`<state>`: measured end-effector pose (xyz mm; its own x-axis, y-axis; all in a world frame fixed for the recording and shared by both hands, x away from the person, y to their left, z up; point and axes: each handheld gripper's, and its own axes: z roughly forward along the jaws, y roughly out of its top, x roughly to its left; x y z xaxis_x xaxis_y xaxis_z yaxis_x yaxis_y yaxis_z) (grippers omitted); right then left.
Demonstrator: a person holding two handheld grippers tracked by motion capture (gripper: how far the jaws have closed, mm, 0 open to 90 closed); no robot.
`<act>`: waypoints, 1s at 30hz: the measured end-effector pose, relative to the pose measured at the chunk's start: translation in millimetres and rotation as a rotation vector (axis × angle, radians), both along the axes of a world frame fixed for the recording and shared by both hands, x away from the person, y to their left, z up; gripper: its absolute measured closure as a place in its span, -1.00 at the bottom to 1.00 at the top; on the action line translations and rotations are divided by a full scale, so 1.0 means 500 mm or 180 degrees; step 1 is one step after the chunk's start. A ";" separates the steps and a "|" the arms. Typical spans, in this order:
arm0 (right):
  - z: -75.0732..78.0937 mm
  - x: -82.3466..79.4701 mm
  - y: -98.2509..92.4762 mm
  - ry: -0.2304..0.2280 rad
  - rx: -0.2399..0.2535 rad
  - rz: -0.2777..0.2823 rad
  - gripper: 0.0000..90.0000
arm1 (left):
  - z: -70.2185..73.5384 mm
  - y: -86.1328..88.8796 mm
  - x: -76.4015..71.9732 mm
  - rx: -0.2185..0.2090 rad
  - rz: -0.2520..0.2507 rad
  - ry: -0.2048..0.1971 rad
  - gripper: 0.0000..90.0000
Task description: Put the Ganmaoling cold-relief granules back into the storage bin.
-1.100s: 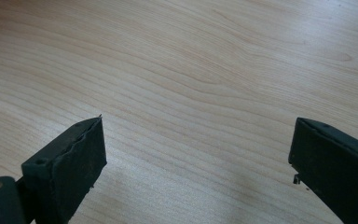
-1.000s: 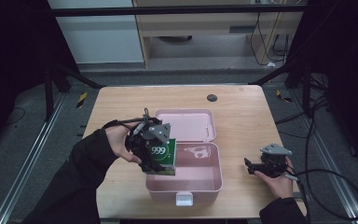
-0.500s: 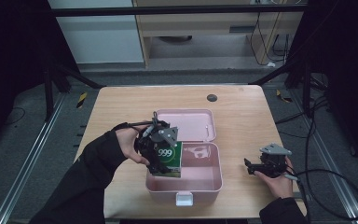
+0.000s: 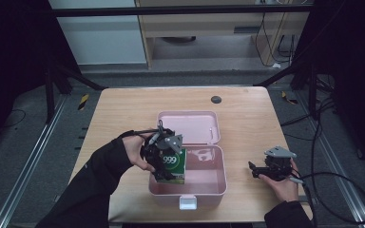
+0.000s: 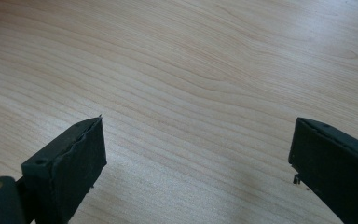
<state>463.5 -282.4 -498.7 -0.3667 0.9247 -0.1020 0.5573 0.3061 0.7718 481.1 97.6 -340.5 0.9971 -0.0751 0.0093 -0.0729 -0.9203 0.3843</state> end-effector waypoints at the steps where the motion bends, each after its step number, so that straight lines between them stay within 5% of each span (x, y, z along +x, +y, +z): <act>1: 0.000 0.000 0.000 0.0000 0.0000 0.0000 -0.91 | 0.000 0.000 0.000 0.0000 0.0000 0.0000 -0.68; 30: -0.003 0.001 0.001 0.0014 -0.0027 0.0026 -0.91 | -0.086 0.008 0.007 0.0130 0.0078 0.0061 -0.69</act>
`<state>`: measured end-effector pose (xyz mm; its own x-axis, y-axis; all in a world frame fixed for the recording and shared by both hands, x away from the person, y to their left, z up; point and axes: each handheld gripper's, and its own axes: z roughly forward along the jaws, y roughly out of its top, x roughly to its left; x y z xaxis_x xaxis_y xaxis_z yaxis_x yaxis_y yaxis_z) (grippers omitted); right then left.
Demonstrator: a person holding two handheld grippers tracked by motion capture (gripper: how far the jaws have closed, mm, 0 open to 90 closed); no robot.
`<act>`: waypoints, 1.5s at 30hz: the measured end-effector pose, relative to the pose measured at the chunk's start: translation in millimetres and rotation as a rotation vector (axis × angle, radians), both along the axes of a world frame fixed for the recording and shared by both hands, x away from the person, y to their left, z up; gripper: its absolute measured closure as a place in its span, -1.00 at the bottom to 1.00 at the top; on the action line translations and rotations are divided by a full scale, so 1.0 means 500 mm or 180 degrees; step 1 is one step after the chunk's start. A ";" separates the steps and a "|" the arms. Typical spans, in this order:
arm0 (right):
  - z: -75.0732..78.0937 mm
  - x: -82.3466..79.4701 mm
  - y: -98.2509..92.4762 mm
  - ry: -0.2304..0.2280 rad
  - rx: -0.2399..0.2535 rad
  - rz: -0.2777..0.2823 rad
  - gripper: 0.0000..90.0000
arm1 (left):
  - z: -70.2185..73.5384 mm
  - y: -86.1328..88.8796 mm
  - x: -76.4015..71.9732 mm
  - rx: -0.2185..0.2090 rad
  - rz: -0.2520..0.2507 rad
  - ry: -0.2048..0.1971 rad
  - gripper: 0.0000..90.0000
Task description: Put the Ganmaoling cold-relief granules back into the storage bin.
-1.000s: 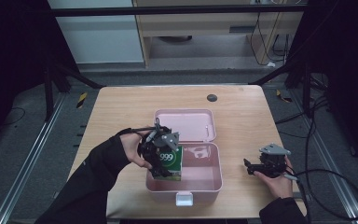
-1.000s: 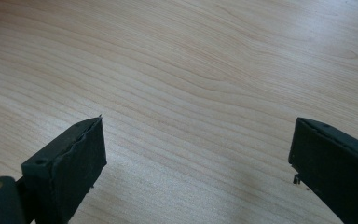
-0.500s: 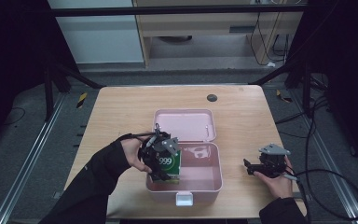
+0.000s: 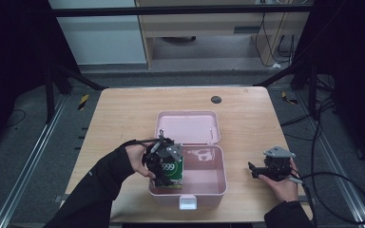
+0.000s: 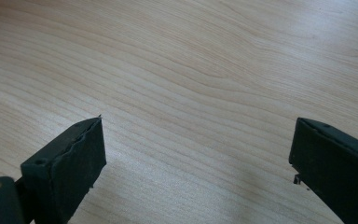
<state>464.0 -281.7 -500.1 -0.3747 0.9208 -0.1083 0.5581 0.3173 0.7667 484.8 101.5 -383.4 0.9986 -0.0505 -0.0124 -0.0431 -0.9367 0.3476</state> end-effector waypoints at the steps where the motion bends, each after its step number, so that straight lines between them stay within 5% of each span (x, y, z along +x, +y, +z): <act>1: 0.000 0.000 0.000 0.0000 0.0000 0.0000 -0.91 | 0.000 0.000 0.000 0.0000 0.0000 0.0000 -0.69; 13: 0.000 0.000 0.000 0.0003 0.0000 0.0003 -0.93 | -0.027 0.009 0.003 0.0016 0.0068 0.0011 -0.72; 25: 0.000 0.000 0.000 0.0002 -0.0003 -0.0004 -0.93 | 0.038 0.031 -0.007 -0.0374 0.0131 -0.0163 -0.69; 34: 0.001 0.000 -0.001 0.0021 0.0021 -0.0024 -0.92 | 0.116 0.103 -0.024 -0.0851 0.0269 -0.0305 -0.55; 45: 0.000 0.001 -0.001 0.0016 0.0018 -0.0022 -0.92 | 0.114 0.195 -0.033 -0.0954 0.0563 -0.0372 -0.51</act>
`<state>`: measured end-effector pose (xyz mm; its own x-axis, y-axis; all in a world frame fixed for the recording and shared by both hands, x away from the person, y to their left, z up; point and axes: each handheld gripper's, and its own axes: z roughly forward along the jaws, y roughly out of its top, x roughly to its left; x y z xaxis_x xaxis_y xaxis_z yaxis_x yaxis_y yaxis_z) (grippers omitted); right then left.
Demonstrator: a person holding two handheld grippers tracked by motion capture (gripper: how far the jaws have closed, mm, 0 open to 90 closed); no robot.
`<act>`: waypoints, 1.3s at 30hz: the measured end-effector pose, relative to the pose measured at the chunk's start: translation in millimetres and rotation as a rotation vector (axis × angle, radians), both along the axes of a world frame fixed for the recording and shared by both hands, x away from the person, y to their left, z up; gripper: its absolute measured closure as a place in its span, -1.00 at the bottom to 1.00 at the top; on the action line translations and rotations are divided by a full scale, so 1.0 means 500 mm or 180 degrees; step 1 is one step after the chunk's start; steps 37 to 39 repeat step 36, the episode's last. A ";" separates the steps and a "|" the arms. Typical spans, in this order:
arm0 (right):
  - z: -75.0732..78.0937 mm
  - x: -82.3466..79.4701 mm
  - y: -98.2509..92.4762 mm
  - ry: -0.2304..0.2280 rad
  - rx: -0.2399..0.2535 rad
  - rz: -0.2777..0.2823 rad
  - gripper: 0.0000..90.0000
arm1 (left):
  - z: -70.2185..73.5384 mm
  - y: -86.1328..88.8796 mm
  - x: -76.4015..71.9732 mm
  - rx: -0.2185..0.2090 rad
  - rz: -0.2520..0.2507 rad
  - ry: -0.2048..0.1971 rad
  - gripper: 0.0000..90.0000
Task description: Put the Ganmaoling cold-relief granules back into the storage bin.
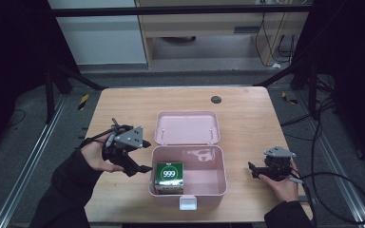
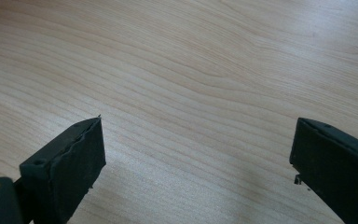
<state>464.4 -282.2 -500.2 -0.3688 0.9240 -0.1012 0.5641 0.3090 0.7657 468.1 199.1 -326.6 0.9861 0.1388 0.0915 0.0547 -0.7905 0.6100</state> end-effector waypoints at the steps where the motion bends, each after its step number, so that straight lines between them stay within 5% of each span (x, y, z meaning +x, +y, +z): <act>1: 0.000 0.000 0.000 0.0000 0.0000 0.0000 -0.92 | 0.000 0.000 0.000 0.0000 0.0000 0.0000 -0.51; 7: 0.000 -0.001 0.001 0.0006 -0.0001 -0.0009 -0.92 | -0.029 0.051 -0.005 -0.0057 0.0204 0.0015 -0.51; 25: -0.001 -0.002 0.000 0.0016 -0.0010 -0.0029 -0.92 | -0.229 0.151 0.019 -0.0060 0.1247 0.0265 -0.58; 30: -0.001 -0.001 -0.002 0.0010 -0.0023 -0.0024 -0.92 | -0.249 0.162 0.026 -0.0055 0.1381 0.0292 -0.60; 35: -0.003 -0.001 -0.003 0.0035 -0.0038 -0.0054 -0.93 | -0.272 0.182 0.036 -0.0025 0.1682 0.0313 -0.63; 39: -0.003 -0.001 -0.003 0.0035 -0.0038 -0.0054 -0.93 | -0.272 0.182 0.036 -0.0025 0.1682 0.0313 -0.63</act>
